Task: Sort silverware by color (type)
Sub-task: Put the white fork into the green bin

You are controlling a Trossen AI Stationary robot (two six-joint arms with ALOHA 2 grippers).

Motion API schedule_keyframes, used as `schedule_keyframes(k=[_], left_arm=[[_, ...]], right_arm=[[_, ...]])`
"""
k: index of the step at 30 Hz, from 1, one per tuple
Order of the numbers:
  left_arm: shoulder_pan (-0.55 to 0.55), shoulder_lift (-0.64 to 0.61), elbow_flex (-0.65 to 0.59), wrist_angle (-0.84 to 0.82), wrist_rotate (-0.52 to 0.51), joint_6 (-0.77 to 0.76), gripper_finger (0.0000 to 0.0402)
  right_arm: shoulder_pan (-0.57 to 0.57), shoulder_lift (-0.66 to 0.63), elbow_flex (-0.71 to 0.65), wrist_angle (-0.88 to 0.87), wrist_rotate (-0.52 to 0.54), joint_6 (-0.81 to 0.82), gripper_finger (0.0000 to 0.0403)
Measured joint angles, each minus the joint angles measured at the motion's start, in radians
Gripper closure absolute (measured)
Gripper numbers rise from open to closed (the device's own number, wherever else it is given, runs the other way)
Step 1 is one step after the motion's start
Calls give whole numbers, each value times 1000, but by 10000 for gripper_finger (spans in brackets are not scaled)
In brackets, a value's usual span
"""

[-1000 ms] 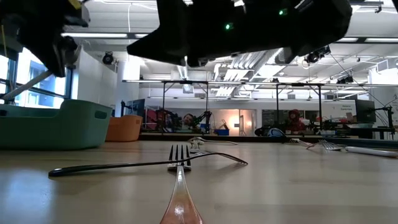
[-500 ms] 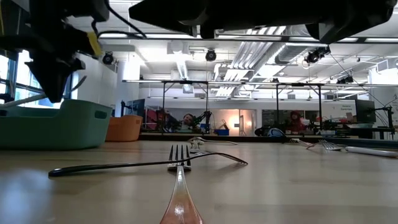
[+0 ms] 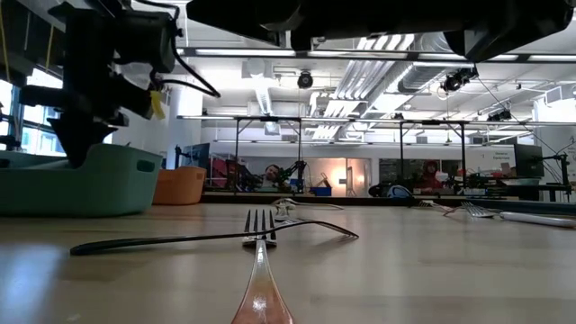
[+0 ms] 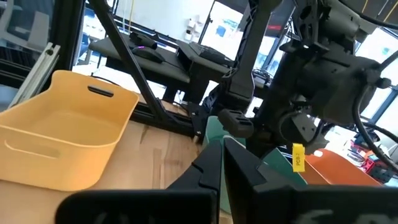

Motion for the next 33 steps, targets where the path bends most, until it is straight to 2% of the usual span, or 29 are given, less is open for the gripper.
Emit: schedule_keyframes(k=[23,33], left_arm=[[0,198,-1,54,7,8,392],[0,230,0,55,7,8,387]], right_arm=[[0,0,0,-2,-2,0,403],[0,0,0,-2,-2,-1,403]])
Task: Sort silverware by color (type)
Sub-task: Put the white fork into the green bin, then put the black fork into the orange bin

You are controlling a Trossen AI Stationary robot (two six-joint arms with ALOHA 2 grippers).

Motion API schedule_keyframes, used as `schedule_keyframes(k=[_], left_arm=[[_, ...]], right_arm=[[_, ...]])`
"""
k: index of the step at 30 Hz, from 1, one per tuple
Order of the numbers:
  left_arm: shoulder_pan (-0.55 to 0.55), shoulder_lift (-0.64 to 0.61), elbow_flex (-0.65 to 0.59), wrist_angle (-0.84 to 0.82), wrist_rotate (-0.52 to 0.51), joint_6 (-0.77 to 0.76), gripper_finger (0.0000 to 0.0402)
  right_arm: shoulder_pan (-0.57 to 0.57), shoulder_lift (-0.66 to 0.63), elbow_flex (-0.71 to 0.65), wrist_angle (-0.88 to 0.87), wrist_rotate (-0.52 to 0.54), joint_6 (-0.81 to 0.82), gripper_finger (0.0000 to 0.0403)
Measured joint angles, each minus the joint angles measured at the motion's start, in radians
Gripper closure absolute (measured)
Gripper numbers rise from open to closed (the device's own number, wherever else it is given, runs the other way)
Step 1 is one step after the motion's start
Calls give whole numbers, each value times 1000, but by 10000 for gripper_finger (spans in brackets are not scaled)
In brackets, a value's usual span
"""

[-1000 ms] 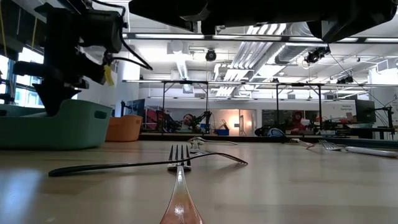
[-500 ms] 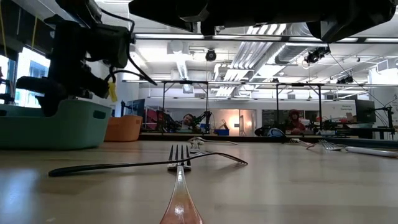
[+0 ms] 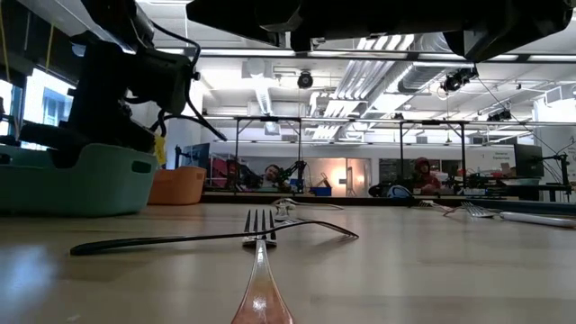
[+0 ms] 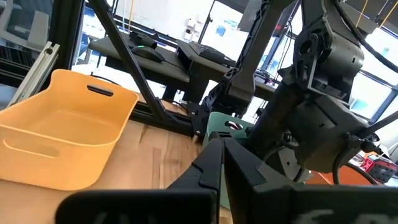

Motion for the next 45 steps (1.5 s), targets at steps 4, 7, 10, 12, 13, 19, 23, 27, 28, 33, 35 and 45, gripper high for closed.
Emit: schedule_keyframes(k=[4,7,10,12,13,19,23,27,28,33,35,45], left_arm=[[0,-3,0,-3,-1,0,365],[0,-3,0,-3,-1,0,344],[-1,-6,0,-5,-2,1,332],[-4,-19,0,-6,-8,2,330],[-4,-29,2,-8,-10,7,330],[-27,-146,8,-15,-65,18,354],[-49,-271,8,-17,-69,18,376],[-66,-406,8,-17,-73,18,395],[-71,-440,8,-17,-79,15,398],[-103,-599,10,-18,-114,-2,401],[-125,-659,10,-19,-131,-12,401],[-260,-787,11,-5,-156,-72,401]], right_arm=[[0,0,0,0,0,-1,403],[0,0,0,0,0,-10,403],[0,0,0,0,0,-13,403],[0,0,0,0,0,-13,403],[0,0,0,0,0,-13,403],[0,0,0,0,0,-2,403],[0,0,0,-3,0,3,403],[0,0,0,-14,0,4,403],[0,0,0,-17,0,4,403],[0,0,0,-23,0,5,403],[0,0,0,-23,0,3,403],[-69,0,-55,30,-216,-9,403]])
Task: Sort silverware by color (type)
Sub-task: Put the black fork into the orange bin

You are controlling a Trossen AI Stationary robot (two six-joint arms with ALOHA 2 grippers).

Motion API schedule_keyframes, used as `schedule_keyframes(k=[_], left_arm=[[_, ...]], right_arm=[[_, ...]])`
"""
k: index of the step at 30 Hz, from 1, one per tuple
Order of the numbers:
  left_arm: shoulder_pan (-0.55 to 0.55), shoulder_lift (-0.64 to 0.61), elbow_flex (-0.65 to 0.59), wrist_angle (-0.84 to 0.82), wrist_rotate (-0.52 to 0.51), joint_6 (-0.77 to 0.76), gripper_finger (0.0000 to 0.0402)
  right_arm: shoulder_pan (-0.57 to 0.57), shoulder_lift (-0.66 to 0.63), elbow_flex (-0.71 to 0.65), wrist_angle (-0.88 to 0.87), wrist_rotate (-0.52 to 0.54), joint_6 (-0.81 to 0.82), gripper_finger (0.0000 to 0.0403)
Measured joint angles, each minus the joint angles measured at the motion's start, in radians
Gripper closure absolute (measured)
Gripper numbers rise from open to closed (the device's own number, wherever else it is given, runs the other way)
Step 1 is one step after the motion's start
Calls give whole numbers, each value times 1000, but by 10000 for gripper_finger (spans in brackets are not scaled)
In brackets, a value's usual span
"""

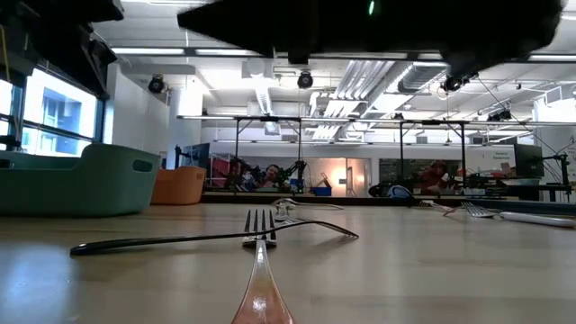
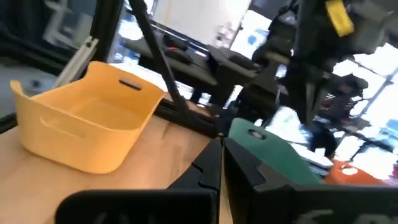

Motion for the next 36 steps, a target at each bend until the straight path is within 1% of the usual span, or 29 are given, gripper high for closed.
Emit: schedule_keyframes(k=[2,3,7,11,13,17,22,24,27,31,34,36], left_arm=[[-30,15,-1,35,-11,-32,401],[-47,21,-5,83,-14,-38,401],[-119,58,-38,313,-13,6,401],[-171,137,-70,515,-7,14,401],[-185,187,-84,583,21,-4,401],[-214,315,-105,727,113,-18,401],[-282,503,-106,934,122,-58,400],[-304,575,-105,1017,121,-62,395],[-328,678,-82,1080,88,-83,378],[-352,797,-22,1084,16,-95,345],[-367,873,24,1080,-32,-95,316],[-371,918,51,1081,-44,-95,295]], right_arm=[[-41,0,-45,60,-77,64,403],[-57,0,-71,91,-94,94,403],[-86,0,-170,236,-112,143,403],[-81,-2,-250,347,-114,146,403],[-81,-9,-276,355,-109,164,403],[-81,-45,-314,352,-102,212,403],[-52,-95,-339,325,-98,207,403],[-35,-105,-343,312,-73,171,403],[-5,-114,-347,297,17,119,403],[25,-116,-351,280,121,83,403],[36,-116,-351,269,151,72,403],[38,-118,-351,266,163,70,403]])
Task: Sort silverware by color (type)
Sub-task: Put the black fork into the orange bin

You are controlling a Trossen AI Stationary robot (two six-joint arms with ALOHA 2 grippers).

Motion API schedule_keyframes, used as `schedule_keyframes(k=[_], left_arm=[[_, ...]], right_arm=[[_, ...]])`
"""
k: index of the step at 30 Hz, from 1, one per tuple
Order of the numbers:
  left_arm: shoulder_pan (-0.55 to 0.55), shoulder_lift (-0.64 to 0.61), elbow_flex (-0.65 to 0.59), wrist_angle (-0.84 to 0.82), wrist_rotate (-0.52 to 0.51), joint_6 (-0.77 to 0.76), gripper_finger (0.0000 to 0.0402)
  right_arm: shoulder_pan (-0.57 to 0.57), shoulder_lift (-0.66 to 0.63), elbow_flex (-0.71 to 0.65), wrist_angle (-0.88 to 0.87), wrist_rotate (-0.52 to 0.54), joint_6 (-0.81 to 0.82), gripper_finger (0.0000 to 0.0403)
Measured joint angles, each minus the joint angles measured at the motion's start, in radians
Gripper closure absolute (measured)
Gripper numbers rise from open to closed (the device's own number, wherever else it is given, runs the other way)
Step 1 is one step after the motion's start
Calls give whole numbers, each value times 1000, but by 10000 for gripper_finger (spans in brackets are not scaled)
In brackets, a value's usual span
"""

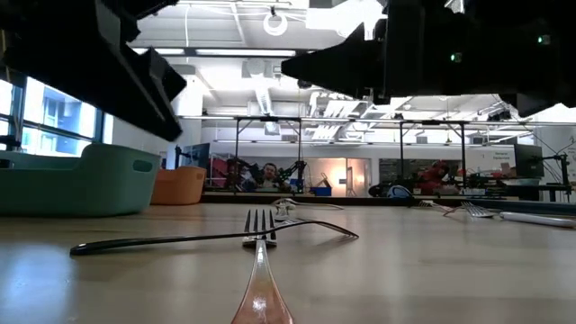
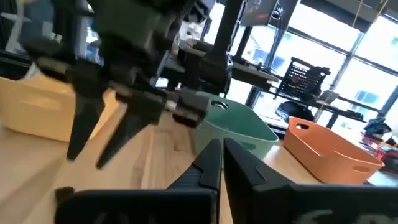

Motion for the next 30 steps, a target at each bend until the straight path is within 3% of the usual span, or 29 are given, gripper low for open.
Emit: schedule_keyframes(k=[11,30], left_arm=[[-6,187,139,-12,-30,-53,214],[56,251,170,-65,-30,-134,208]], right_arm=[[0,-1,0,-27,12,28,403],[3,-1,1,-46,12,22,403]])
